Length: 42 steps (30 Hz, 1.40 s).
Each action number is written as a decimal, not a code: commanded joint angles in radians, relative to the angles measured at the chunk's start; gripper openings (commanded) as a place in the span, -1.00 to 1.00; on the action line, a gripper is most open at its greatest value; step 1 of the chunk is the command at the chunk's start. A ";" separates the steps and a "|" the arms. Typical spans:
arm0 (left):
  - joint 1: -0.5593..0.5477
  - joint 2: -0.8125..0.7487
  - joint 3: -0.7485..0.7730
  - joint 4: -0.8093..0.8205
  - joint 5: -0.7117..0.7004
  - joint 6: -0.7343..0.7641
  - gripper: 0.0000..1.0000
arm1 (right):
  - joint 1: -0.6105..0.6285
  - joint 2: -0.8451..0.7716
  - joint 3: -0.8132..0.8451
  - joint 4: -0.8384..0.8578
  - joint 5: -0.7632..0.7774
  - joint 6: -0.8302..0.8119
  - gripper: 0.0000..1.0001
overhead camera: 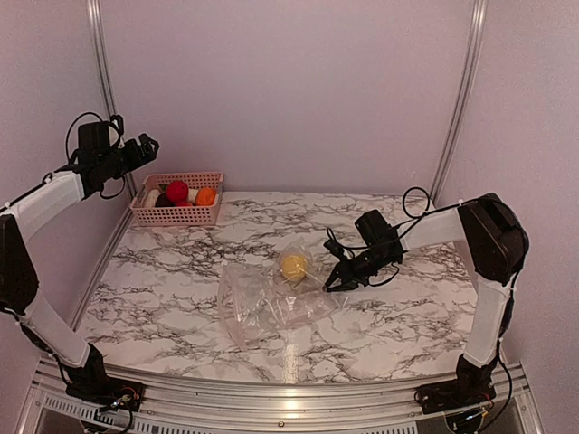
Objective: Open the zip-top bag and remove the fake food
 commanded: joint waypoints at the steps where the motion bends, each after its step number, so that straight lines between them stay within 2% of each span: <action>1: -0.014 -0.052 -0.063 -0.140 0.165 -0.006 0.98 | 0.017 -0.037 -0.023 0.007 -0.028 -0.026 -1.00; 7: -0.112 -0.144 -0.260 -0.198 0.254 -0.041 0.98 | 0.053 -0.063 -0.075 0.042 -0.042 -0.001 -1.00; 12: -0.215 -0.190 -0.403 -0.169 0.315 -0.092 0.98 | 0.076 -0.091 -0.131 0.074 -0.058 0.028 -0.98; 20: -0.313 -0.216 -0.570 -0.078 0.388 -0.183 0.98 | 0.056 -0.169 -0.153 0.033 -0.054 0.017 -0.15; 23: -0.339 -0.228 -0.624 -0.051 0.407 -0.205 0.92 | 0.025 -0.195 -0.128 -0.017 -0.040 0.004 0.05; 26: -0.347 -0.231 -0.677 0.018 0.423 -0.243 0.82 | -0.013 -0.218 -0.102 -0.051 -0.025 0.001 0.19; 30: -0.366 -0.204 -0.691 0.060 0.450 -0.268 0.61 | -0.049 -0.225 -0.052 -0.083 -0.014 0.005 0.27; 36: -0.416 -0.140 -0.719 0.141 0.484 -0.318 0.11 | -0.050 -0.159 0.061 -0.066 -0.017 0.050 0.34; 38: -0.429 -0.119 -0.726 0.160 0.480 -0.330 -0.07 | -0.044 -0.126 0.102 -0.045 -0.027 0.070 0.45; 42: -0.454 -0.083 -0.731 0.185 0.473 -0.341 -0.28 | -0.015 -0.037 0.210 -0.063 -0.020 0.070 0.55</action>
